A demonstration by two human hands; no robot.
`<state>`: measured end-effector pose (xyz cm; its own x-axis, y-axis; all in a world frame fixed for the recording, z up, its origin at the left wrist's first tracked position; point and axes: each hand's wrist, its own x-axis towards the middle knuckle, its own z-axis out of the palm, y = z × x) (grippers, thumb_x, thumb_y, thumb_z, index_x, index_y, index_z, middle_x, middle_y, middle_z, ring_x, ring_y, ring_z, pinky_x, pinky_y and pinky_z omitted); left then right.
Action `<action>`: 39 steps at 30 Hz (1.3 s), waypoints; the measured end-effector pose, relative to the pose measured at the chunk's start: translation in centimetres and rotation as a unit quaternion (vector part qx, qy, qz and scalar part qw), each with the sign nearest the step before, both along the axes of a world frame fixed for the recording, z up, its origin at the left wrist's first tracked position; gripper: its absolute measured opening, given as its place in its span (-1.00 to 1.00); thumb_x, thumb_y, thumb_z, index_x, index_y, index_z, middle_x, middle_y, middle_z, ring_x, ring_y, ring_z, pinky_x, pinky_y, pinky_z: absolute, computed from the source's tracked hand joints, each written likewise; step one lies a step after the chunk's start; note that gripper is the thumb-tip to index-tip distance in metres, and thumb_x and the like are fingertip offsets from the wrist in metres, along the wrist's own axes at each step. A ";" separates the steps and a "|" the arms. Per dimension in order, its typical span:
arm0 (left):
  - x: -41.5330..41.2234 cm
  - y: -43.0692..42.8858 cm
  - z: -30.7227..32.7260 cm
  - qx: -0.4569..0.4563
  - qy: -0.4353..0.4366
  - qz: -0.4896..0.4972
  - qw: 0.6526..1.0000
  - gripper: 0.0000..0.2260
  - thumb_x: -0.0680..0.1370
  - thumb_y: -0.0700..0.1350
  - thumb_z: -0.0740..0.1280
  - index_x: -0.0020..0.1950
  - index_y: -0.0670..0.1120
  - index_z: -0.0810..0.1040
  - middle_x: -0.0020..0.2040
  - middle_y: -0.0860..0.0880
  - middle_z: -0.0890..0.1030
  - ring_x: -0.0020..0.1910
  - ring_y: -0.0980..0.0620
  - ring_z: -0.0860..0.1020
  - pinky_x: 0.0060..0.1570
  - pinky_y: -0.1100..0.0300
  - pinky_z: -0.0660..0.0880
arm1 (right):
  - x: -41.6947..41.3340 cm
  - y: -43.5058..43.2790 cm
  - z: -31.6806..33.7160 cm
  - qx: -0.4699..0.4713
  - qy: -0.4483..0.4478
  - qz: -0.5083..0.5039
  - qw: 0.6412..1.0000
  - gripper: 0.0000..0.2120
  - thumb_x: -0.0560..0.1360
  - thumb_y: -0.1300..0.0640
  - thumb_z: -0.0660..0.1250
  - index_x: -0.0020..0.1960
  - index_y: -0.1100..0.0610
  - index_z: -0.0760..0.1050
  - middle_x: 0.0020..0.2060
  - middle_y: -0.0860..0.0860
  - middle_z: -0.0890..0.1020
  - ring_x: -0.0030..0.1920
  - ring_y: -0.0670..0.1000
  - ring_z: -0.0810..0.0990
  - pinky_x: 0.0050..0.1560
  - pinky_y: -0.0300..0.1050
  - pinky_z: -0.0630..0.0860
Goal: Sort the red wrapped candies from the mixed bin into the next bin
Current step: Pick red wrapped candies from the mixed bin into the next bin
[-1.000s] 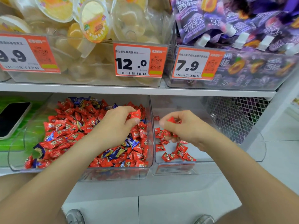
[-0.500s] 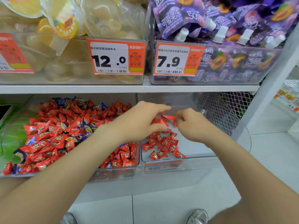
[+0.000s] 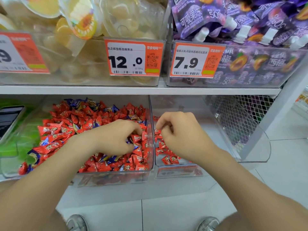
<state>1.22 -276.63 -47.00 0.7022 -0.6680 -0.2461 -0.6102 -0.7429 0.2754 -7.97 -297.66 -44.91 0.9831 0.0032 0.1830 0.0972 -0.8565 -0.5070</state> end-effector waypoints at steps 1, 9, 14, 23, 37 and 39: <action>0.0 0.0 0.0 0.002 0.017 -0.012 1.000 -0.40 0.52 0.05 0.49 0.53 0.07 0.40 0.44 0.13 0.45 0.35 0.14 0.49 0.36 0.18 0.45 | 0.1 0.4 -0.2 -0.007 0.000 0.001 1.000 -0.74 0.52 0.25 0.23 -0.08 -0.03 0.64 -0.46 -0.16 0.55 -0.40 -0.13 0.54 -0.26 -0.15 0.52; -0.8 -1.8 -2.5 -0.049 -0.047 -0.024 0.997 -0.09 0.19 0.47 0.56 0.43 0.09 0.46 0.30 0.11 0.52 0.27 0.06 0.49 0.26 0.07 0.52 | 1.2 1.9 -0.2 -0.021 -0.002 -0.026 0.999 -0.79 0.47 0.12 0.23 -0.07 -0.07 0.63 -0.35 -0.09 0.64 -0.23 0.06 0.64 -0.15 0.04 0.64; -0.2 -1.8 -2.6 -0.037 -0.056 -0.027 0.997 -0.43 0.30 0.43 0.50 0.18 0.14 0.61 -0.23 0.09 0.62 -0.22 0.12 0.58 -0.16 -0.02 0.61 | 1.0 2.0 -0.1 -0.019 -0.002 -0.027 0.999 -0.80 0.49 0.15 0.26 -0.08 -0.07 0.63 -0.41 -0.11 0.61 -0.29 -0.02 0.61 -0.18 0.01 0.63; 0.1 -1.5 -2.1 -0.033 -0.072 -0.054 0.995 -0.79 0.64 0.18 0.35 0.07 0.06 0.60 -0.34 0.07 0.52 -0.33 0.14 0.45 -0.05 0.07 0.40 | 0.8 1.2 -0.2 -0.016 -0.014 -0.032 0.999 -0.80 0.51 0.18 0.27 -0.06 -0.04 0.64 -0.43 -0.10 0.61 -0.32 -0.05 0.61 -0.17 -0.03 0.62; 1.3 2.5 0.0 -0.066 -0.082 0.052 0.993 -0.76 0.68 0.05 0.34 0.03 -0.12 0.62 -0.29 -0.07 0.65 -0.34 -0.02 0.60 -0.23 -0.03 0.57 | 1.9 4.4 -0.1 -0.237 -0.018 0.207 0.949 -0.85 0.59 -0.06 0.41 0.03 0.01 0.64 -0.10 -0.04 0.67 -0.01 0.07 0.61 0.09 0.02 0.52; 1.5 2.7 -0.1 -0.068 -0.086 0.069 0.992 -0.75 0.68 0.05 0.34 0.13 -0.13 0.63 -0.18 -0.09 0.69 -0.22 -0.08 0.66 -0.09 -0.13 0.61 | 2.2 5.1 0.3 -0.313 0.004 0.221 0.924 -0.64 0.60 -0.30 0.33 0.06 -0.01 0.63 -0.17 -0.07 0.65 -0.07 0.06 0.61 0.08 0.01 0.38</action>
<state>2.72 -273.89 -47.14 0.8132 -0.5812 -0.0297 -0.5515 -0.7860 0.2795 -5.79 -292.59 -44.59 0.8619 0.5072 0.0026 0.5057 -0.8597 0.0720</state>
